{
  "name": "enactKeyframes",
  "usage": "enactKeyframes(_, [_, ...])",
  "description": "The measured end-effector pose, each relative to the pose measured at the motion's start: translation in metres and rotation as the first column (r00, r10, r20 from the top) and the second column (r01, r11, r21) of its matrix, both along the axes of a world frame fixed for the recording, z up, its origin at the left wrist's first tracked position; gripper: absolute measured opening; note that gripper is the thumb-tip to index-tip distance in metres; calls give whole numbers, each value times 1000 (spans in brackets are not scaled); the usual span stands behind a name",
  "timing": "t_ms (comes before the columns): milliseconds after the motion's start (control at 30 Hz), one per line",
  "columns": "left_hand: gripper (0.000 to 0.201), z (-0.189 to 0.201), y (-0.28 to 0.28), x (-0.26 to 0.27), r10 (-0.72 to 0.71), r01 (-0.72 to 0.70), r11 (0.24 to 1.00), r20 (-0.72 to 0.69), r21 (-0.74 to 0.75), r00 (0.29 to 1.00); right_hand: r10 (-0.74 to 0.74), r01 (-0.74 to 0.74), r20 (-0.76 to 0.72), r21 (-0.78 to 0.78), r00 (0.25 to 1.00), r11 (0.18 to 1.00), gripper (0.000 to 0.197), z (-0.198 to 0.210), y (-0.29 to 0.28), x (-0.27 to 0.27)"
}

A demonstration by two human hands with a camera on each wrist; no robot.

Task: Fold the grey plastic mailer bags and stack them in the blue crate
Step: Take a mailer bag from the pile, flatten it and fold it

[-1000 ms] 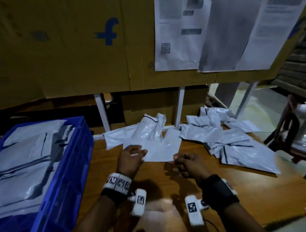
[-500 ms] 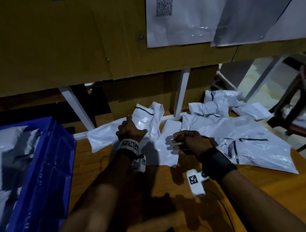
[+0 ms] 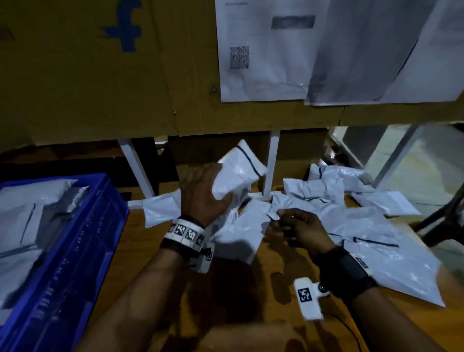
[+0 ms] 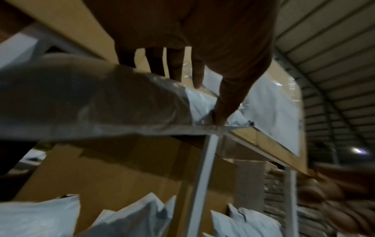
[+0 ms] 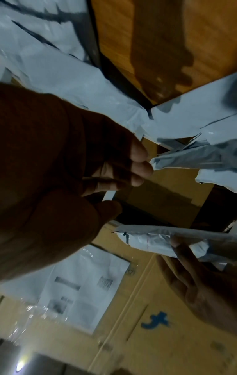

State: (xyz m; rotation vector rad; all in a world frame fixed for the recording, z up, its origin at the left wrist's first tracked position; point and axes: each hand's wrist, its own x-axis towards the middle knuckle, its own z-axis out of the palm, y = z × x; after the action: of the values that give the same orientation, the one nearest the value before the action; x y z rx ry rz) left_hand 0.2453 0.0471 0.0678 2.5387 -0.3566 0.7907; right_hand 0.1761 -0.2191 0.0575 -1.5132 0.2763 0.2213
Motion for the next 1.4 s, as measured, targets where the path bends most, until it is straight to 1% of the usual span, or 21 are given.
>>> enactKeyframes(100, [72, -7, -38, -62, -152, 157, 981, -48, 116, 987, -10, 9, 51, 8, 999, 1000, 42, 7, -26, -40])
enactKeyframes(167, [70, -23, -66, -104, -275, 290, 947, -115, 142, 955, -12, 12, 36, 0, 999, 1000, 43, 1, -48, -68])
enactKeyframes(267, [68, -57, -103, -165, -351, 392, 912, -264, 121, 898, -1, 0, -18, -64, 1000, 998, 43, -30, -82, -106])
enactKeyframes(367, [66, -88, -129, -219, -400, 448, 890, -327, 84, 856, 120, -131, -58, -258, 991, 957, 56, -76, -110, -145])
enactKeyframes(400, [66, -97, -134, -233, -410, 458, 885, -331, 80, 850, 153, -167, -72, -256, 986, 952, 55, -86, -115, -157])
enactKeyframes(500, [69, -119, -135, -265, -367, 424, 902, -373, 79, 852, 211, -224, -100, -146, 972, 964, 35, -103, -116, -184])
enactKeyframes(567, [71, -130, -127, -279, -311, 381, 920, -418, 93, 854, 220, -239, -128, -159, 967, 958, 26, -111, -108, -192])
enactKeyframes(600, [72, -134, -121, -283, -286, 360, 928, -430, 100, 856, 222, -245, -128, -198, 967, 949, 33, -115, -102, -194])
enactKeyframes(700, [75, -138, -102, -291, -242, 334, 933, -456, 133, 856, 235, -252, -90, -334, 968, 908, 75, -133, -84, -195])
enactKeyframes(733, [77, -140, -96, -292, -227, 323, 936, -467, 137, 855, 239, -254, -87, -384, 967, 888, 84, -138, -79, -194])
enactKeyframes(800, [83, -144, -84, -293, -177, 281, 948, -487, 149, 855, 240, -260, -106, -522, 965, 812, 84, -139, -68, -193])
enactKeyframes(833, [85, -146, -79, -294, -157, 263, 952, -485, 159, 860, 222, -245, -114, -606, 968, 757, 83, -135, -64, -194])
enactKeyframes(900, [82, -147, -72, -297, -145, 243, 956, -452, 166, 880, 158, -181, -105, -763, 982, 621, 92, -129, -57, -198])
enactKeyframes(933, [79, -146, -69, -298, -137, 222, 963, -431, 154, 892, 133, -131, -68, -822, 989, 555, 96, -125, -53, -200])
enactKeyframes(967, [75, -145, -67, -299, -119, 191, 972, -412, 139, 903, 124, -79, -19, -862, 992, 501, 94, -122, -48, -202])
enactKeyframes(1000, [69, -144, -67, -300, -94, 158, 978, -387, 136, 917, 148, -35, 37, -889, 988, 457, 87, -118, -42, -203])
enactKeyframes(1067, [56, -146, -68, -303, -45, 107, 978, -322, 177, 946, 274, 25, 144, -918, 951, 396, 68, -114, -27, -204])
enactKeyframes(1133, [50, -148, -77, -305, -1, 72, 970, -293, 232, 956, 419, 68, 233, -925, 878, 373, 64, -117, -13, -200])
enactKeyframes(1167, [50, -149, -81, -305, 24, 54, 968, -301, 247, 953, 484, 66, 241, -934, 841, 351, 65, -123, -7, -198])
enactKeyframes(1267, [54, -155, -92, -303, 64, 41, 963, -370, 268, 927, 589, -6, 147, -968, 795, 250, 67, -150, 3, -196])
enactKeyframes(1400, [58, -166, -99, -302, 47, 113, 933, -426, 342, 903, 618, -15, 81, -989, 782, 149, 69, -169, 4, -203])
